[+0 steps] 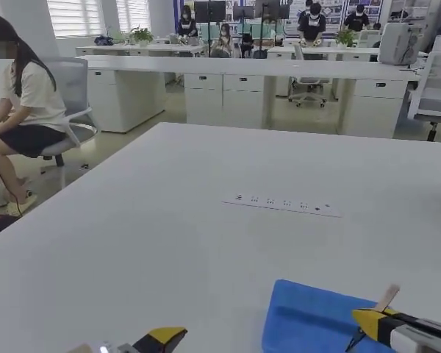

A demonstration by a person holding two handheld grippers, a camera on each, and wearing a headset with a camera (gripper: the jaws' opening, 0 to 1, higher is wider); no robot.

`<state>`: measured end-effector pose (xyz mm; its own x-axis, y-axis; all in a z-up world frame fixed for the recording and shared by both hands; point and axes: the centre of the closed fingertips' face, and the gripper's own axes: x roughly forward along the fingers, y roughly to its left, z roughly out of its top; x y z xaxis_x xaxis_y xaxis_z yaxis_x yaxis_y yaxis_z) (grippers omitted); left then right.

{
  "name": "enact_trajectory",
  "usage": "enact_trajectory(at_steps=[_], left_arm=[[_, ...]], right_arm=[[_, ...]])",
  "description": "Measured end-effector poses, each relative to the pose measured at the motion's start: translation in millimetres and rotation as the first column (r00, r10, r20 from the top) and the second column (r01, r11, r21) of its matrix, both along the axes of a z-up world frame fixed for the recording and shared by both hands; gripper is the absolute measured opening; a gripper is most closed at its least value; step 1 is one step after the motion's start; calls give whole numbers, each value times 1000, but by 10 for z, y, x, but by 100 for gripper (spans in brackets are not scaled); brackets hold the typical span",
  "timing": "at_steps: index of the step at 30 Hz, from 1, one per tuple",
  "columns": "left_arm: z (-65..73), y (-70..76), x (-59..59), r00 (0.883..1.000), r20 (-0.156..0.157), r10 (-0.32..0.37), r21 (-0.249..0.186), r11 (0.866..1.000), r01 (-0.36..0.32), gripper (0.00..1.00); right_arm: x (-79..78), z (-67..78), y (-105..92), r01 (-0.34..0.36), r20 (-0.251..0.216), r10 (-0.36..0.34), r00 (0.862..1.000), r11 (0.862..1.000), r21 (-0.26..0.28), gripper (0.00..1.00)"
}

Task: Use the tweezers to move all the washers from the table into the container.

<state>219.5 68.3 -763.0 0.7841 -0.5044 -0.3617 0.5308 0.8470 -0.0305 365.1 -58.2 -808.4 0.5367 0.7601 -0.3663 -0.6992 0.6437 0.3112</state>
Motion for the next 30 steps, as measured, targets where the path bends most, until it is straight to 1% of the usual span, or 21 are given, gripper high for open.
enact_trajectory(at_steps=[5, 6, 10, 19, 24, 26, 27, 28, 30], left_arm=[[-7, 2, -2, 1000, -1, -1, 6, 1000, 1, 73], [-6, 7, 0, 1000, -1, 1, 6, 1000, -1, 73], [-7, 4, 2, 1000, -2, -1, 5, 1000, 1, 73], [-11, -8, 2, 1000, -5, -7, 7, 1000, 7, 73], [-15, -5, 1, 1000, -5, -9, 10, 1000, 9, 73], [-4, -8, 0, 1000, -3, -9, 2, 1000, 9, 74], [21, -15, 3, 1000, 5, -8, -14, 1000, 8, 74], [21, -12, 3, 1000, 6, -6, -15, 1000, 6, 74], [14, -10, 1, 1000, 1, -4, -16, 1000, 4, 74]], right_arm=[[-48, -44, 36, -33, 15, 34, 999, 998, -55, 3], [-62, -58, 36, -43, 22, 45, 999, 996, -74, 3], [-57, -90, -12, -57, 26, 60, 998, 994, -98, 3], [-13, -92, -7, -64, 45, 69, 997, 993, -102, 3], [-19, -99, 7, -66, 48, 72, 996, 992, -104, 3], [-26, -101, 11, -70, 47, 76, 996, 992, -102, 4], [-33, -102, 14, -76, 52, 82, 995, 991, -106, 4], [-36, -94, 12, -79, 62, 86, 994, 991, -110, 4], [-43, -72, 8, -80, 65, 87, 994, 992, -101, 4]])
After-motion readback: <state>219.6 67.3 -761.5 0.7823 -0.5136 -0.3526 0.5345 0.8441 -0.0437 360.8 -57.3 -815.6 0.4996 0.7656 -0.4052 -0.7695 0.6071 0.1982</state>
